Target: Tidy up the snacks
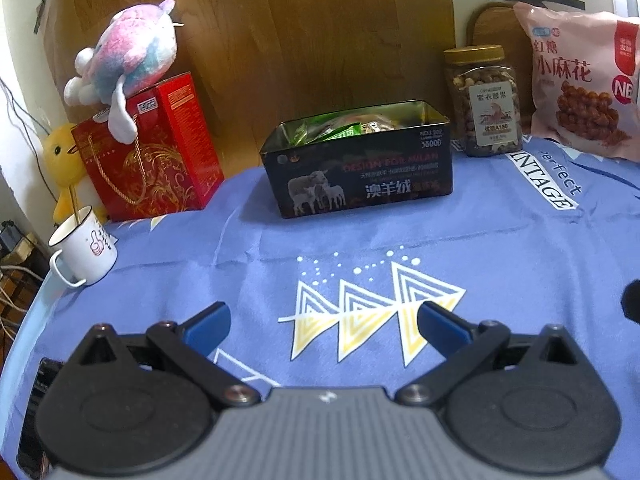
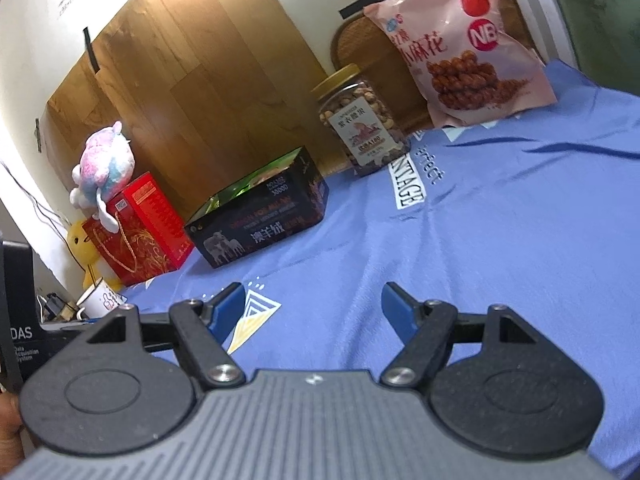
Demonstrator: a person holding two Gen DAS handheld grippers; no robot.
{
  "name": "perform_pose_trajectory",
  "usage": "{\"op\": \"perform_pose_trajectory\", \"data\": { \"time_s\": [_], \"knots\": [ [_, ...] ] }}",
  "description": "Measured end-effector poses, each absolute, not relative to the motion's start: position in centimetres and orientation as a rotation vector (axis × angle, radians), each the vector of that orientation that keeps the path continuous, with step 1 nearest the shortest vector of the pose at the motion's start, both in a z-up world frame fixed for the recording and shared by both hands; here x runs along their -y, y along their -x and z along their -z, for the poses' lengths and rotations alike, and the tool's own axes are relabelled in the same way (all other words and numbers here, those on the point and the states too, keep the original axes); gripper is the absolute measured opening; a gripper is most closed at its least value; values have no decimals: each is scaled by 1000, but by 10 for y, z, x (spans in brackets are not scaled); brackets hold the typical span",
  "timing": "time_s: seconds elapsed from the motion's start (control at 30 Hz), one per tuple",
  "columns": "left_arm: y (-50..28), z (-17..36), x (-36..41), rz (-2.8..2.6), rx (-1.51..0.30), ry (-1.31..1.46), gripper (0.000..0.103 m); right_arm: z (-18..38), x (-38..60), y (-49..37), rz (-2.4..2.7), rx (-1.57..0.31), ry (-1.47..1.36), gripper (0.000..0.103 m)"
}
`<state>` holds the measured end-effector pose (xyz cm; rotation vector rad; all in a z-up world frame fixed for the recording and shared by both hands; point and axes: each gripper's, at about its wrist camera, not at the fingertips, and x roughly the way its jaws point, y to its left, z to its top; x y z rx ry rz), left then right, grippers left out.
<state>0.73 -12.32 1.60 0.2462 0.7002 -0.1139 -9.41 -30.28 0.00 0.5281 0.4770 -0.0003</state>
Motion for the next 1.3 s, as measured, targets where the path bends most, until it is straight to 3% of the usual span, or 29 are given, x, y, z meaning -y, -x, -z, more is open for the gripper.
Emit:
{"op": "perform_pose_trajectory", "data": {
  "time_s": [1.3],
  "knots": [
    [7, -17, 110, 90, -649, -264, 103, 5, 296, 95, -15, -490, -528, 77]
  ]
}}
